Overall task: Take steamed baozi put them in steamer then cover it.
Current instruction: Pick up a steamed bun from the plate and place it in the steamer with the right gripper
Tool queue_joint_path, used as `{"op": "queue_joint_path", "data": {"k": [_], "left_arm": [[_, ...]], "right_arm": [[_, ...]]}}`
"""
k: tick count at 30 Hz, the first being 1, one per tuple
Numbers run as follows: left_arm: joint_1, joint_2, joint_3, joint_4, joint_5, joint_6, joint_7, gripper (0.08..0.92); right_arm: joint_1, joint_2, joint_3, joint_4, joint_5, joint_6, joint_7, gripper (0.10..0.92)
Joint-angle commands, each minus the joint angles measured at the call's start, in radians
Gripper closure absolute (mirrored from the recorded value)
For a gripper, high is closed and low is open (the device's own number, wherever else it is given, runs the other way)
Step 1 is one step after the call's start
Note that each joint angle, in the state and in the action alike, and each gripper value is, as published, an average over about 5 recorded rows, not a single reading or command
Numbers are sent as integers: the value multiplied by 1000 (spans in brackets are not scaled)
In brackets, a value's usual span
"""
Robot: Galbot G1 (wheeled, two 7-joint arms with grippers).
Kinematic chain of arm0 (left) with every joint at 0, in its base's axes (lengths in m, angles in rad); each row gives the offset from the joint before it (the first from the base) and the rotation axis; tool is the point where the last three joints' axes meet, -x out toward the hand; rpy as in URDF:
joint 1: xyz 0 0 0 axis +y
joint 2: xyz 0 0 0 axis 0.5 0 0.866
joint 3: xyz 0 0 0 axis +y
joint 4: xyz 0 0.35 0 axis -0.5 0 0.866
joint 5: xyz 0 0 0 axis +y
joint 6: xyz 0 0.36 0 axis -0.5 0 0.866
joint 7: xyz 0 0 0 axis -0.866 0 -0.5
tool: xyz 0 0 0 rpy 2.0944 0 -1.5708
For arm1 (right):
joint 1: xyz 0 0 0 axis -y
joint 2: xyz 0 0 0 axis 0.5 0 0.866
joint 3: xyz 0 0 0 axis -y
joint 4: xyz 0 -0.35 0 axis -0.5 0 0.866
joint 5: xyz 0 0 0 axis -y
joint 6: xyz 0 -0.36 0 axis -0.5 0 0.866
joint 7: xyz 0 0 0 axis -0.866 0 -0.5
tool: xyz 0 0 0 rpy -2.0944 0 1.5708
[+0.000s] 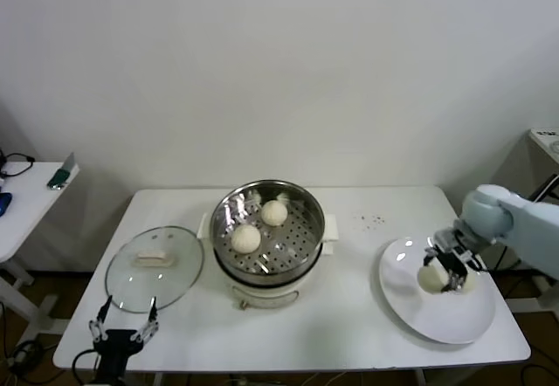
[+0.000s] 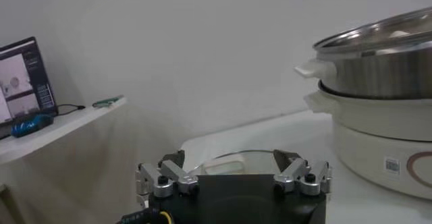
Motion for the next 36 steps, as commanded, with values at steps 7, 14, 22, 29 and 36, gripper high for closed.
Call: {"op": "queue_joint_path", "data": {"k": [7,14,22,29,36], "left_arm": [[22,2,0,-6,-4,-7,0,177],[28,4,3,-20,-7,-7,1,177],[29,9,1,-19,-11,-6,1,177],[21,7,1,-13,-20,-6,0,177],[1,-1,7,-17,-21,1,1,177]], "right_arm": [[544,450,-181,-16,113,422,-68,324],[442,612,-90,-3,78,445,-84,321],[296,765,-49,-28,9,445,-84,313],[177,826,-60,-46,-39,448,-77,305],[117,848,-77,-55,-71,457,-72,304]]}}
